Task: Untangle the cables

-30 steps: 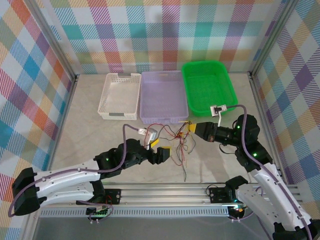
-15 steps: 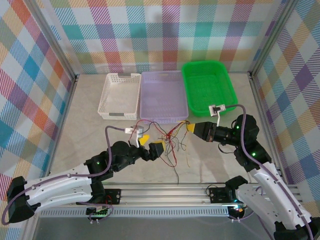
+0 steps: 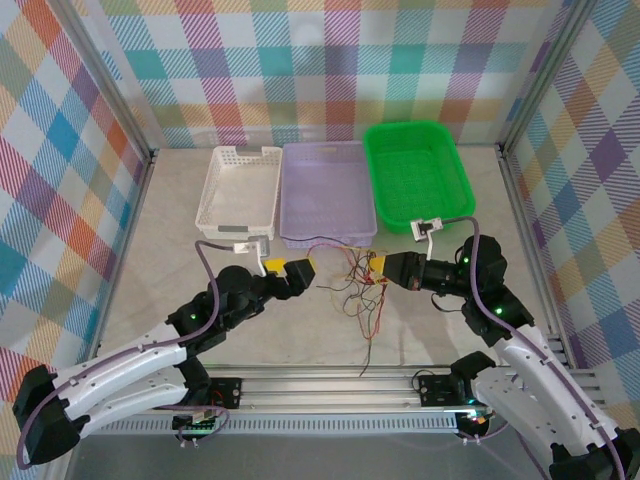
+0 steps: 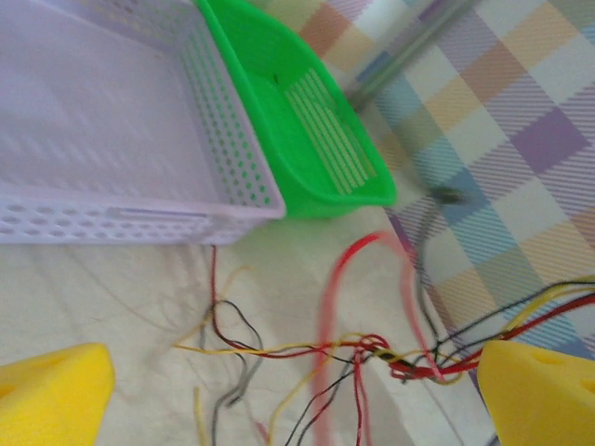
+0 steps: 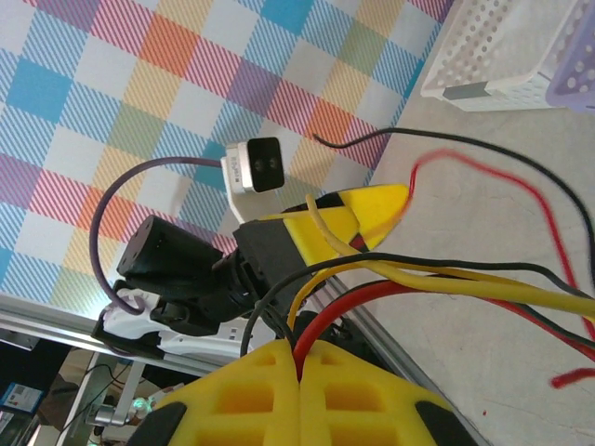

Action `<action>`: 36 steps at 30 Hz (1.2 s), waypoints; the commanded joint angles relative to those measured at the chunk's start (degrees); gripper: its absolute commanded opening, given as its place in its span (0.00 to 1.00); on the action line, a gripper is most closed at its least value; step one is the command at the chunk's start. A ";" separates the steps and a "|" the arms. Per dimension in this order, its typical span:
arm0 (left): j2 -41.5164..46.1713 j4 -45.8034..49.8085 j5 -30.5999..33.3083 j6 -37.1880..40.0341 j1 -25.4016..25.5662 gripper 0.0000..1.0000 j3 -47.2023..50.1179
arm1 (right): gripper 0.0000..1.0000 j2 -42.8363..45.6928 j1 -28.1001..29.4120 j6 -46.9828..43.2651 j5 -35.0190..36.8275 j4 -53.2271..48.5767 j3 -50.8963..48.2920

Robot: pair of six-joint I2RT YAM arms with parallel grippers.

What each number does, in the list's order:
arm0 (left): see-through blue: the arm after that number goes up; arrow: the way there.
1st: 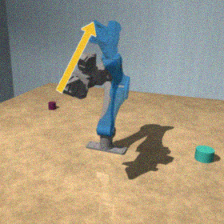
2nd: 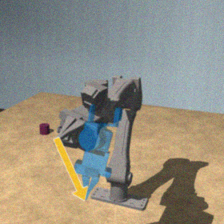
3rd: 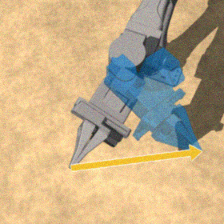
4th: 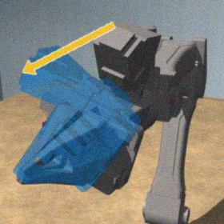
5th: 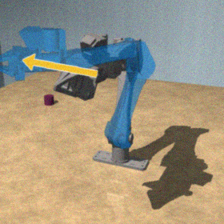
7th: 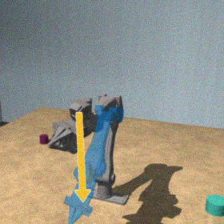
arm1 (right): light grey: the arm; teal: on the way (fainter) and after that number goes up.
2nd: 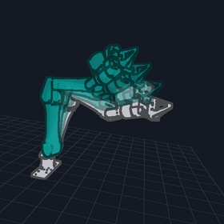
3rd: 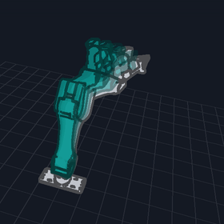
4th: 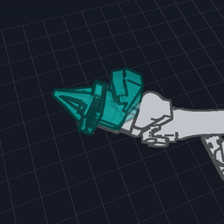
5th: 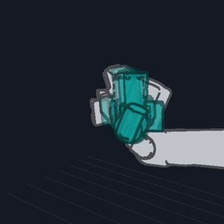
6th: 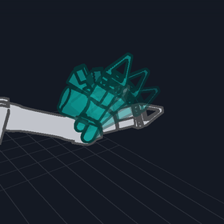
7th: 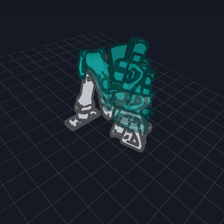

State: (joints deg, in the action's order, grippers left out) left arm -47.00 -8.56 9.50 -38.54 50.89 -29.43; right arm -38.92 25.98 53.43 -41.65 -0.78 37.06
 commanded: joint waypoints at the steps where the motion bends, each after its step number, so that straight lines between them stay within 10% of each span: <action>1: -0.19 -7.35 -5.70 -4.06 -0.35 1.00 0.80 | 0.00 0.24 0.65 -0.57 -1.66 3.98 0.76; 16: -2.16 -6.02 -8.53 -3.90 -1.58 0.97 0.44 | 0.00 -0.69 2.05 -1.23 -1.50 4.37 1.53; 32: -1.34 -4.94 -10.96 -0.82 -2.75 0.00 0.12 | 0.00 -0.31 2.68 -2.42 0.53 2.86 1.92; 36: 1.60 -1.63 -10.32 -0.64 -4.30 0.00 -0.34 | 0.00 0.83 2.68 -3.83 2.59 0.22 1.80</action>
State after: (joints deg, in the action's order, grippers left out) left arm -47.94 -12.14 -1.04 -40.23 47.94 -29.04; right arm -39.53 28.21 51.99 -40.73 -0.03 37.08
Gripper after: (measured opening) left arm 0.048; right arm 0.064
